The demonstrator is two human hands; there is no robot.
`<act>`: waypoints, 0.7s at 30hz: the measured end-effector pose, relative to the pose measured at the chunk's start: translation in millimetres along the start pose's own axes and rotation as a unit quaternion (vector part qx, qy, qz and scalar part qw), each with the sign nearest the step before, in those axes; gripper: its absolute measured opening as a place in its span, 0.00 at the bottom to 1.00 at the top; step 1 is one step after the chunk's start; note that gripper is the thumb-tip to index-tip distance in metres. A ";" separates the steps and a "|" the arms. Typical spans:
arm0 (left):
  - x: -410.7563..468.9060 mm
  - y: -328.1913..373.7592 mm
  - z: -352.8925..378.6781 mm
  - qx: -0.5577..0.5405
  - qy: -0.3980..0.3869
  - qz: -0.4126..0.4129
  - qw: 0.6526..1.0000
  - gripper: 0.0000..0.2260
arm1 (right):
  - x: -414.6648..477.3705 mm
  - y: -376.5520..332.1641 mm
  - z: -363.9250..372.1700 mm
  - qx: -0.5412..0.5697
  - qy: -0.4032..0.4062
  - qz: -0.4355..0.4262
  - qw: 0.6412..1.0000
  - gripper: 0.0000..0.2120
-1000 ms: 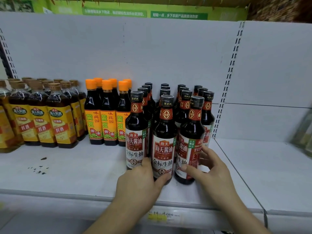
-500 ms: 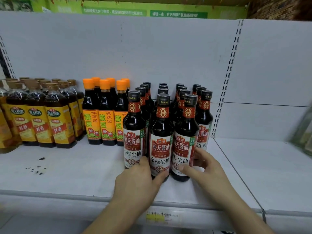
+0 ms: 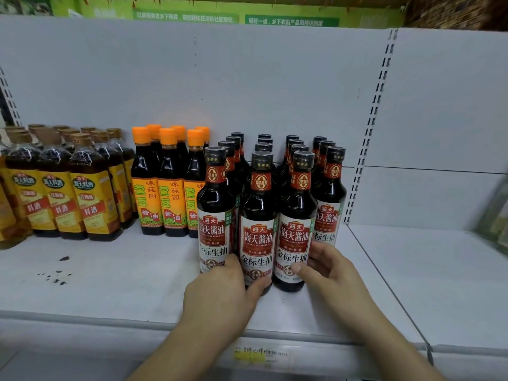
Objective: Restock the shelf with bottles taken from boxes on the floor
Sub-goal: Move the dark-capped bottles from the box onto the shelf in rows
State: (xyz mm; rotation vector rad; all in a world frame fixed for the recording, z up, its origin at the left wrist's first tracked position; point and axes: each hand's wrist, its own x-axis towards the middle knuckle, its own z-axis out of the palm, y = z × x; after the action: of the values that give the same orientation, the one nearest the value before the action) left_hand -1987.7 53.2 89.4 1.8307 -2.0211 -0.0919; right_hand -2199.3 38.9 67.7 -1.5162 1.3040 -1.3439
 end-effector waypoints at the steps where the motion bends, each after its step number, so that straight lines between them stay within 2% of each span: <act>1: 0.8 0.6 -0.5 0.002 -0.003 -0.001 1.000 0.23 | 0.0 -0.4 0.7 -0.002 -0.002 0.000 1.000 0.22; 16: 9.1 2.7 6.0 0.104 -0.005 0.020 0.994 0.25 | -1.4 -1.5 6.5 -0.016 0.017 0.001 1.000 0.22; 21: 14.5 1.3 10.1 0.092 -0.003 0.013 0.996 0.23 | -3.1 -4.6 11.1 -0.036 0.030 -0.001 0.999 0.27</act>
State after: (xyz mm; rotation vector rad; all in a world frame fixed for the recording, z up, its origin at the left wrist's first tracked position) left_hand -1993.1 37.1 84.3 1.9133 -2.1186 0.0987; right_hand -2187.3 41.8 69.0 -1.5367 1.4028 -1.3658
